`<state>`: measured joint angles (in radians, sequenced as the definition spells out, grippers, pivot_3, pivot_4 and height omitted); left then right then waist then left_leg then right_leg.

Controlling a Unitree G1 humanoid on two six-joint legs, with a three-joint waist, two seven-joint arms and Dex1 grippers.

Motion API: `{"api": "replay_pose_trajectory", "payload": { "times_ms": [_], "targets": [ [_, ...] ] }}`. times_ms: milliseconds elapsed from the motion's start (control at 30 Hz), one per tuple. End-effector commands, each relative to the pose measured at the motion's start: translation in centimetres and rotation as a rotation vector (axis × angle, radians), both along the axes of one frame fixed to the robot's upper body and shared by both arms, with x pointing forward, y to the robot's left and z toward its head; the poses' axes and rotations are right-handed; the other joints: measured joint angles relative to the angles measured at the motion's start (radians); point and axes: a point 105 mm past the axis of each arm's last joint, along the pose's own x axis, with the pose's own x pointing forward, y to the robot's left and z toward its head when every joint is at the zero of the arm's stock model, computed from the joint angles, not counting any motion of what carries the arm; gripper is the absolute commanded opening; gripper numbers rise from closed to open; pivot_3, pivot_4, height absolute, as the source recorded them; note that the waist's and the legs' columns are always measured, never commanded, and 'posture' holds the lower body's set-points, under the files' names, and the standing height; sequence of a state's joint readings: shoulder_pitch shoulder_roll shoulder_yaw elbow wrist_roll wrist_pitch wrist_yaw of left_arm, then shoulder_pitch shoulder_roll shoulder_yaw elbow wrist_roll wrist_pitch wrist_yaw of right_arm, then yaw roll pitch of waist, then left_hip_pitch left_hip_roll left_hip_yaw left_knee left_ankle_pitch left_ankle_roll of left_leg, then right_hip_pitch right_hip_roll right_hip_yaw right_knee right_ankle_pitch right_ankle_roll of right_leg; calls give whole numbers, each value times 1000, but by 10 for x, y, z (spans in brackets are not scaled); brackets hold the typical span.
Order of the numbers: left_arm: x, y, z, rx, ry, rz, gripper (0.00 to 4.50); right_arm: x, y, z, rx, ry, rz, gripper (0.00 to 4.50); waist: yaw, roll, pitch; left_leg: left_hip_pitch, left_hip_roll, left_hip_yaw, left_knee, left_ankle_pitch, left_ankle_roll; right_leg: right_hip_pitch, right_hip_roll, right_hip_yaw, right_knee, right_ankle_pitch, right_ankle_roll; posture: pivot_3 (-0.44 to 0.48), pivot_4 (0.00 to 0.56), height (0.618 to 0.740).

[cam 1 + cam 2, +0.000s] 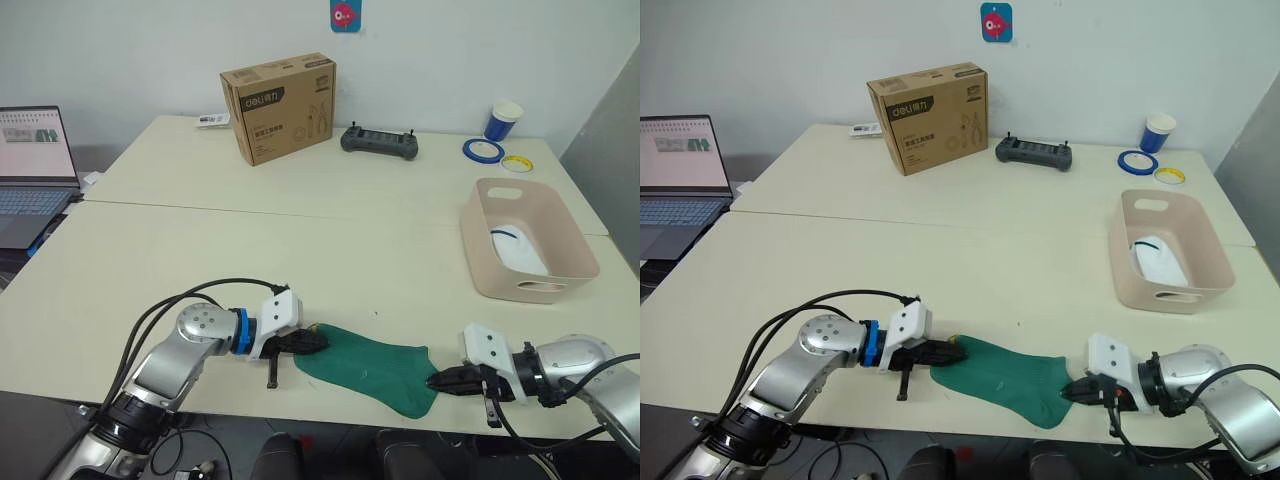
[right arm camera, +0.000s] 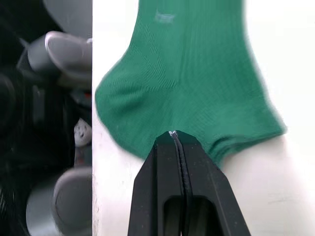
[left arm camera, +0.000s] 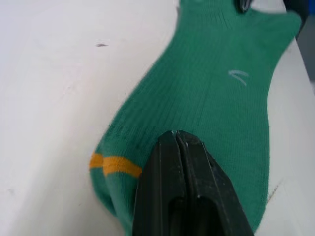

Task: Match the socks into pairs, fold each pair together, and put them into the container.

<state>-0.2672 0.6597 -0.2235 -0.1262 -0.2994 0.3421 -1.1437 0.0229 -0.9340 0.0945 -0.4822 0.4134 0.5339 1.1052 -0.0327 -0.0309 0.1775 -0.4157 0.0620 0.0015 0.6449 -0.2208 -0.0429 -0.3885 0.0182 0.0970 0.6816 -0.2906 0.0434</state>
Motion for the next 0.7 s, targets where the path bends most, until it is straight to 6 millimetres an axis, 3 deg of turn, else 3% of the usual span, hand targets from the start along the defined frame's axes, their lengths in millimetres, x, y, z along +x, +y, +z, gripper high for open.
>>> {"api": "replay_pose_trajectory", "payload": {
  "times_ms": [33, 133, 267, 300, 500, 700],
  "targets": [
    [15, 16, 33, -124, -29, 144, 189, 8, 0, 28, 96, -42, -94, 589, 0, 0, 0, 0, 0, 0, 0, 0, 0, 0, 0, 0, 0, 0, 0, 0, 150, 740],
    [13, 30, 31, -122, 5, 202, 947, 15, -17, 26, 67, -62, -192, 1645, 0, 0, 0, 0, 0, -1, -1, 0, 0, 0, 0, 0, 0, 0, 0, 0, 150, 740],
    [7, 28, 23, -123, 47, 229, 2229, 8, -23, 16, 46, -44, -244, 3105, 1, 0, 0, 0, 0, 0, -1, 0, 0, 0, 0, 0, -1, 0, 0, 0, 150, 740],
    [3, 25, 20, -130, 75, 221, 2240, 1, -21, 13, 53, -14, -237, 3418, 2, 0, 0, 0, 0, 0, -1, 0, 0, 0, 0, 0, -1, 0, 0, 0, 150, 740],
    [-7, 17, 6, -98, 142, 200, 2240, -6, -21, -1, 21, 17, -251, 3418, 0, 0, 0, 0, 0, 0, 0, 0, 0, 0, 0, 1, -1, -2, -3, 0, 150, 740],
    [-3, 9, -14, -31, 149, 196, 2240, -15, -14, -20, 0, 49, -221, 3418, 1, 0, 0, 0, -1, 1, 0, 0, 0, 0, 0, 1, -1, -3, -4, 0, 150, 740]
  ]
}}
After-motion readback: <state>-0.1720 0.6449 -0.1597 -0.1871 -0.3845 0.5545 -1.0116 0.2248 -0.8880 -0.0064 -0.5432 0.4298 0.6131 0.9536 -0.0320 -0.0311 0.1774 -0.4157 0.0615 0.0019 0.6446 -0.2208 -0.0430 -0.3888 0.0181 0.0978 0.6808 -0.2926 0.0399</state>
